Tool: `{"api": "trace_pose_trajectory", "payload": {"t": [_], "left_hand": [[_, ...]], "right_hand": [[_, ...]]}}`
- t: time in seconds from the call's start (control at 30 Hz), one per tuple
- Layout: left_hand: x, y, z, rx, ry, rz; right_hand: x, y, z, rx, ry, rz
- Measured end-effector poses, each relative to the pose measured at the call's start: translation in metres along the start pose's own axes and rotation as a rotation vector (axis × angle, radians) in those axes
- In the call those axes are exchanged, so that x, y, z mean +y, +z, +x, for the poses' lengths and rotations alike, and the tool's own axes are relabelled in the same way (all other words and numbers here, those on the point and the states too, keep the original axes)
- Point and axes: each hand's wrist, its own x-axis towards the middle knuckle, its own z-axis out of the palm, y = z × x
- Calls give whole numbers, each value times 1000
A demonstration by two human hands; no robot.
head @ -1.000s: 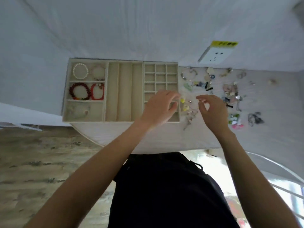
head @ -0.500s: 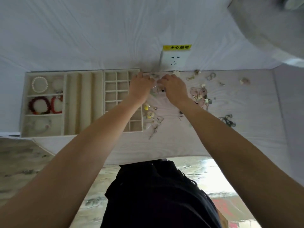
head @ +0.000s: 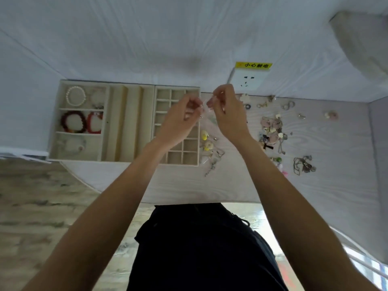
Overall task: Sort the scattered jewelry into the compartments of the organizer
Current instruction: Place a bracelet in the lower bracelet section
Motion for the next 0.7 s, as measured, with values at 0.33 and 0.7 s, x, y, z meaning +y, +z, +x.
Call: {"api": "trace_pose_trajectory", "payload": {"t": [0.33,0.7], "left_hand": [[-73,-99,-122,565,-435,-283],[-122,-182,-160,586,-432,26]], "right_hand": [[-77,136,-44,-496,449,536],[-134,248,-24,-604,50,122]]}}
